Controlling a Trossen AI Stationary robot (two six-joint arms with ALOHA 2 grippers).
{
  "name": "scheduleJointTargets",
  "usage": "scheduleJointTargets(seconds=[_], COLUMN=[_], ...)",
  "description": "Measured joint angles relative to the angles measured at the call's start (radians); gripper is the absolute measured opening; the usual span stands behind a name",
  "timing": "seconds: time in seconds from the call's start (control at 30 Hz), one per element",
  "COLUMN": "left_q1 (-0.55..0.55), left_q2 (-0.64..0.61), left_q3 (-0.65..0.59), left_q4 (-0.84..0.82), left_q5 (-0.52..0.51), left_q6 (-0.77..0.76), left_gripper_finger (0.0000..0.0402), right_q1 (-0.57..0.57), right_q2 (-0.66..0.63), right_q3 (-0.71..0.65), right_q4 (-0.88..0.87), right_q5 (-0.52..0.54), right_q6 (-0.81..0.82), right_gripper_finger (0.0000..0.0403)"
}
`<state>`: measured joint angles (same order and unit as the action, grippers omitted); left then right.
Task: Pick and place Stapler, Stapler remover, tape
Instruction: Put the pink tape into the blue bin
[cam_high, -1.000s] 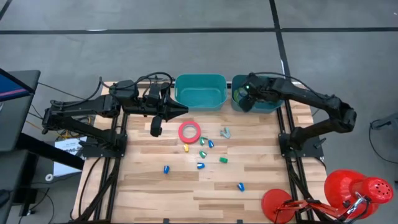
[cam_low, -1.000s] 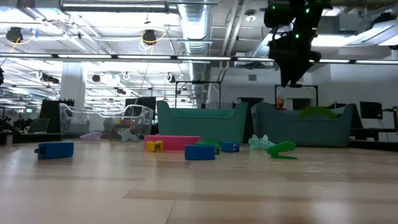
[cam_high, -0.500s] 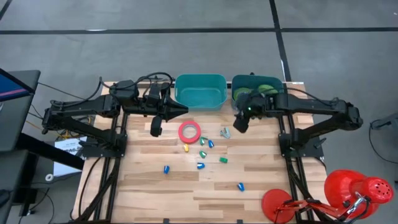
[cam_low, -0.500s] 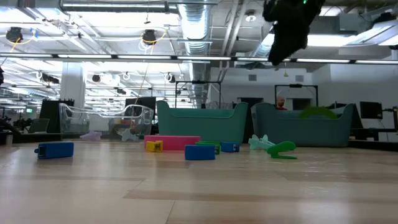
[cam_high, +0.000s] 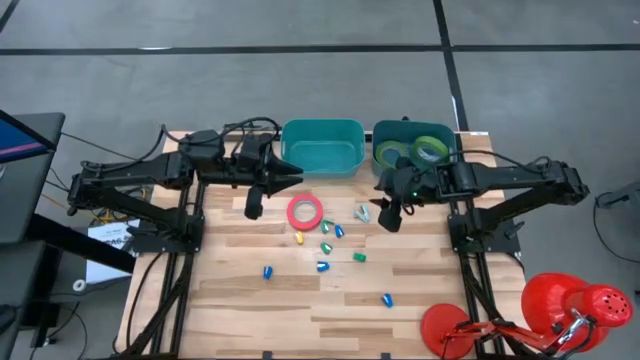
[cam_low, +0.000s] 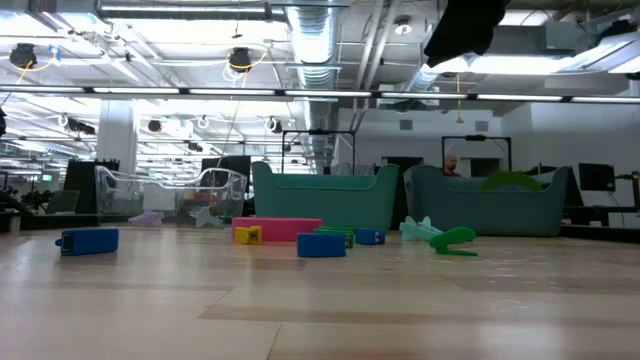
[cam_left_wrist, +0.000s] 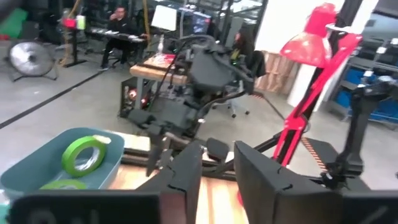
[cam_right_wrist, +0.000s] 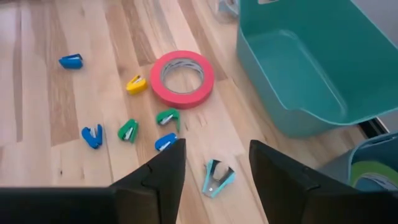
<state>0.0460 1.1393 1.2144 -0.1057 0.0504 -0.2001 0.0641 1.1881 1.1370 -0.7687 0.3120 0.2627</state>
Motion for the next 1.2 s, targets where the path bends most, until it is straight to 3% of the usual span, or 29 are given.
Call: scheduleJointTargets(seconds=[0.37,0.57,0.9,1.2], left_q1=[0.0,0.0,0.0,0.051], left_q2=[0.005,0.048,0.192,0.297], left_q3=[0.0,0.001,0.0,-0.001], left_q4=[-0.179,-0.258,-0.339,-0.559], left_q5=[-0.18,-0.196,-0.196,-0.199], left_q6=[-0.135,-0.161,-0.235,-0.417], left_gripper_finger=[0.0202,0.0242,0.026,0.0259], right_q1=[0.001,0.001,0.001,0.001], right_q2=[0.004,0.004,0.004,0.004], right_q3=[0.0,0.0,0.0,0.0], right_q4=[-0.001,0.0,0.007,0.007], right_q5=[0.002,0.002,0.001,0.0], right_q6=[0.0,0.0,0.001,0.019], right_gripper_finger=[0.0149,0.0139,0.0127,0.0127])
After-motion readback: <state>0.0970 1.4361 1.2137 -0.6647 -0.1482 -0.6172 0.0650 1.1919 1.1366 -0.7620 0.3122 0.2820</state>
